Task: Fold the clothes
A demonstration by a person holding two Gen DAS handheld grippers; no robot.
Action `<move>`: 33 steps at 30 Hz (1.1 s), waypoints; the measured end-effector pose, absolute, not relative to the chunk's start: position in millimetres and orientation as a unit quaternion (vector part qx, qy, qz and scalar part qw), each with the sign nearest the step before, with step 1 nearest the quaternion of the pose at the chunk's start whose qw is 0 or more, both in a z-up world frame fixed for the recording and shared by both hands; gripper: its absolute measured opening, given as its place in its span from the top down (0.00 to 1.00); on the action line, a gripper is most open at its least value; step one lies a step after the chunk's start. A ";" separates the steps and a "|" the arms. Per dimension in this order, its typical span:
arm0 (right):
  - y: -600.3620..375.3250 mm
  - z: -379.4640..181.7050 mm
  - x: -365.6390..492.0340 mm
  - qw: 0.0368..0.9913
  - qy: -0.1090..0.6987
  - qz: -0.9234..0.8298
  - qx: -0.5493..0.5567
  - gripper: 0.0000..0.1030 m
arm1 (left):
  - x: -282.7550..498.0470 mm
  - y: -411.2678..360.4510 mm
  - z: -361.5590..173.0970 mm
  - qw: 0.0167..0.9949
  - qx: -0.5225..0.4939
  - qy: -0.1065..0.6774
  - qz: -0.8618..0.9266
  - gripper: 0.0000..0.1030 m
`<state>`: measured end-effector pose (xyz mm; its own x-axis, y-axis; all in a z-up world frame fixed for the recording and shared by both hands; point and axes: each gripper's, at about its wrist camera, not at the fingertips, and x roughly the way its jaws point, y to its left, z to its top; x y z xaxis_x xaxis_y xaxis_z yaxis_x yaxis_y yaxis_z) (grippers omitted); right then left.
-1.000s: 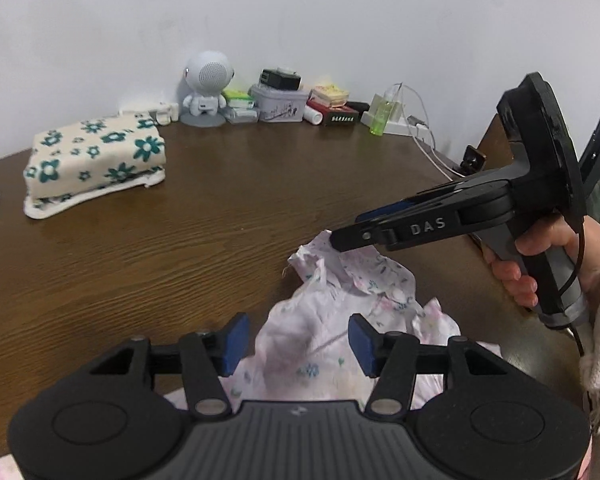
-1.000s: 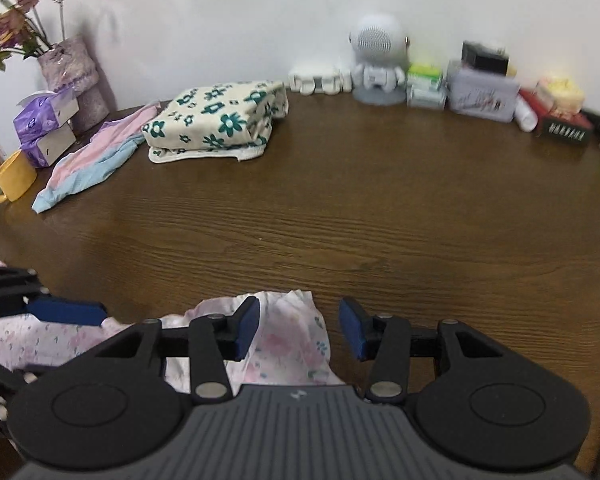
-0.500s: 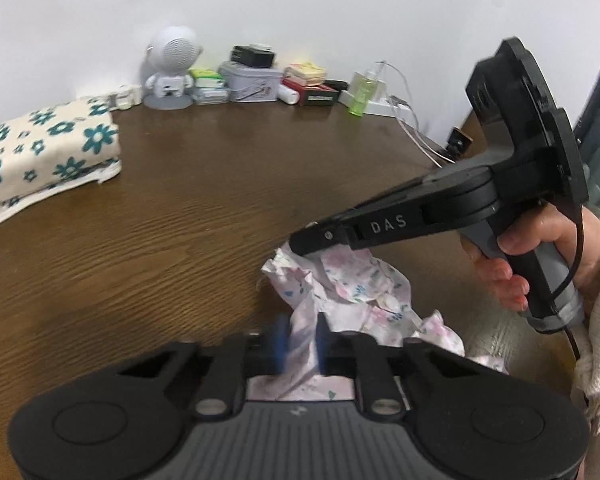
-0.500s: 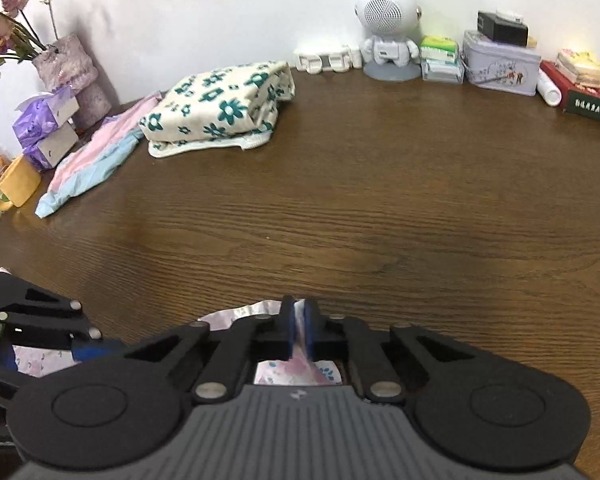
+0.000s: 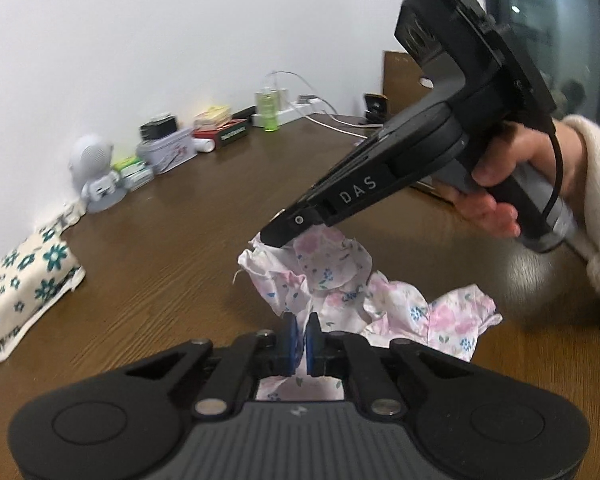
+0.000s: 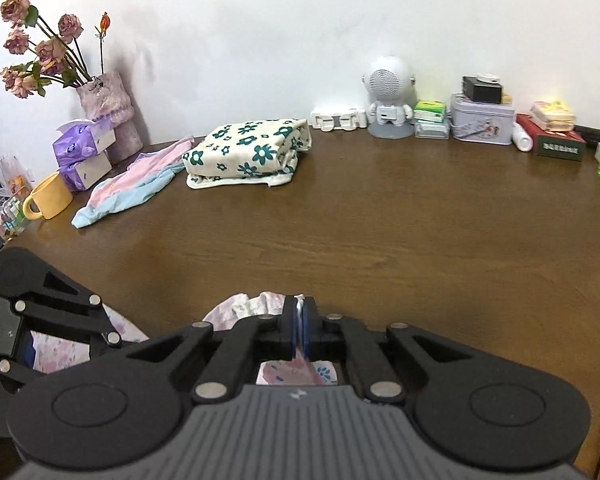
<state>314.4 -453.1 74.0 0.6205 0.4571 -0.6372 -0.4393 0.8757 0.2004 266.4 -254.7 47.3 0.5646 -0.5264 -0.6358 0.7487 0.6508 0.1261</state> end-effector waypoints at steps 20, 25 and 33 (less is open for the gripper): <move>-482.6 48.9 233.0 0.914 0.330 0.232 -0.031 0.94 | 203.0 -287.2 7.3 0.817 0.367 0.203 -0.396 0.96; -494.6 63.5 220.9 0.912 0.329 0.246 0.011 0.82 | 198.3 -289.6 -0.5 0.805 0.393 0.200 -0.396 0.96; -490.9 96.2 218.8 0.913 0.281 0.279 0.098 0.66 | 186.7 -294.7 -7.2 0.788 0.440 0.177 -0.392 0.96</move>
